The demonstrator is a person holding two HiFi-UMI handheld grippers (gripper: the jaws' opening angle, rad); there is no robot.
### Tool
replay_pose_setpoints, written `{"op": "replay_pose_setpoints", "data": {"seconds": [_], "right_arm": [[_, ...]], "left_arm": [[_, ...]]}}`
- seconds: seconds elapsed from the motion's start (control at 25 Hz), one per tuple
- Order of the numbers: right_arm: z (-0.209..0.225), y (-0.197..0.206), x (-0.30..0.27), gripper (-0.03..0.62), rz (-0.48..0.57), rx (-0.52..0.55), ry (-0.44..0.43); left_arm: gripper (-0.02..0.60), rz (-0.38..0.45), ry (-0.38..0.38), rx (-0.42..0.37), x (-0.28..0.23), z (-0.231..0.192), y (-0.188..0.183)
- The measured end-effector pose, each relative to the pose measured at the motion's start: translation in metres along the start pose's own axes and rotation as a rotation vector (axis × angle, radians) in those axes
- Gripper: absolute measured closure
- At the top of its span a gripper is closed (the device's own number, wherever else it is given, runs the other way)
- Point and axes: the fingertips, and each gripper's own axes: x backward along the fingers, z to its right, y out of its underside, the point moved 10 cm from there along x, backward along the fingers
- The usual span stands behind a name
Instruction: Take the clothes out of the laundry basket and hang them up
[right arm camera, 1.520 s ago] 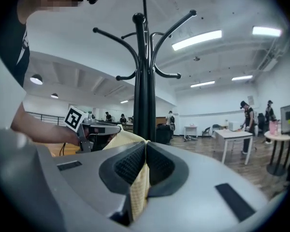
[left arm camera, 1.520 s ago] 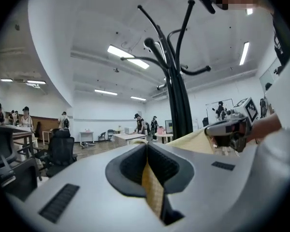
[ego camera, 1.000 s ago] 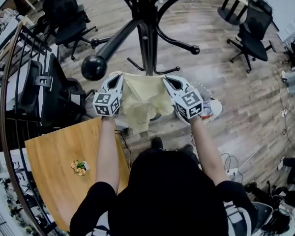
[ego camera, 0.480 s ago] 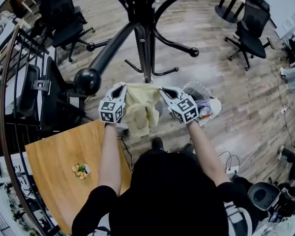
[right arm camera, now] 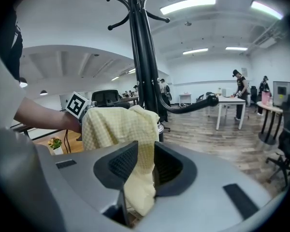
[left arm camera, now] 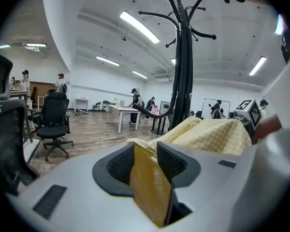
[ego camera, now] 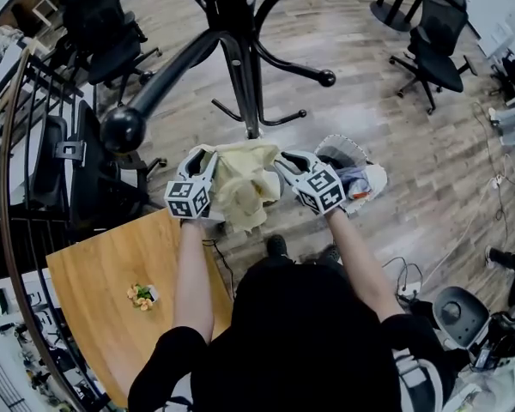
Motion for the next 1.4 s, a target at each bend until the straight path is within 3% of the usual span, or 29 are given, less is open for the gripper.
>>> {"op": "replay_pose_setpoints", "data": {"seconds": [0.44,0.76,0.96,1.4], "right_arm": [[-0.007,0.004,0.007,0.479,-0.012,-0.007,-0.012],[-0.008,0.018,0.014,0.47,-0.001,-0.04,-0.034],[-0.007,0.025,0.017,0.467,-0.003,-0.049,-0.044],[-0.003,0.03,0.025,0.466,0.028,-0.047,-0.041]], "left_arm": [[0.393,-0.09,-0.03,0.018,0.012,0.0,0.005],[0.39,-0.121,0.001,0.102,0.017,0.006,0.02],[0.324,-0.161,0.023,0.12,0.019,0.011,0.033],[0.324,-0.097,-0.049,0.079,0.039,0.018,0.026]]}}
